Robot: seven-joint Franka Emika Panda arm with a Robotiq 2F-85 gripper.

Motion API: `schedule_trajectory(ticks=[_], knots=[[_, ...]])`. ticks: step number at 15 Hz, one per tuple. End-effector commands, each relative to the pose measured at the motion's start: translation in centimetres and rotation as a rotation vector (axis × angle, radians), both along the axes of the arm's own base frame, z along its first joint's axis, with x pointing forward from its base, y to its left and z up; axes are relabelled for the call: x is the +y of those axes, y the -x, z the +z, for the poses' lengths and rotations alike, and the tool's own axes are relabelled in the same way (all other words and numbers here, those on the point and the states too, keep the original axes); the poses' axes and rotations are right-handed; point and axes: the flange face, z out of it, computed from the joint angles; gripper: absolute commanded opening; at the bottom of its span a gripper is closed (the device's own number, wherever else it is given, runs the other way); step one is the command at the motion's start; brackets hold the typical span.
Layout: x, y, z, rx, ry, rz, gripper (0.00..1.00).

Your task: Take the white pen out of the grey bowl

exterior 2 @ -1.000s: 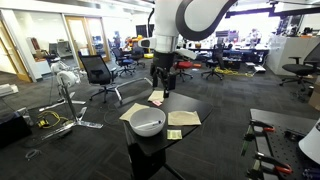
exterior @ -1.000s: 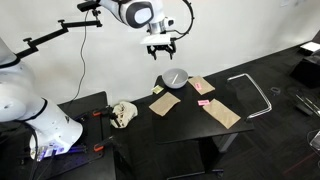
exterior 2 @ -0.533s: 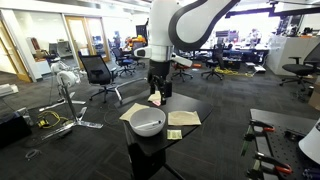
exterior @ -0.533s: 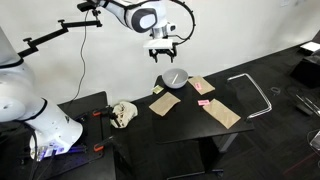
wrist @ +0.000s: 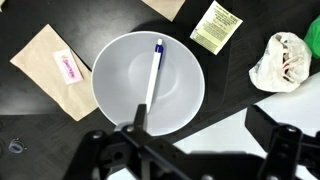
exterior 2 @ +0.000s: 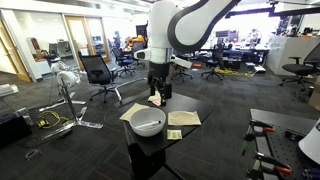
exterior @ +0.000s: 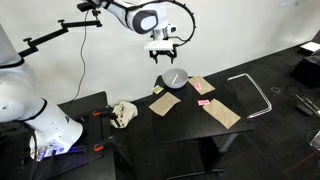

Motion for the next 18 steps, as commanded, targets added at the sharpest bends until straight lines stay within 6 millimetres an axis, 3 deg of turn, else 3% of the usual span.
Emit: schedule_trajectory(ticks=[1,8,18], knots=[[-0.4,-1.7,-1.0,-0.003,-0.006,-0.008,1.0],[-0.7,-4.2,-3.7,0.017,0.002,-0.027,1.0],[-0.4,-6.0,-7.9,0.004,-0.006,-0.048,1.0]])
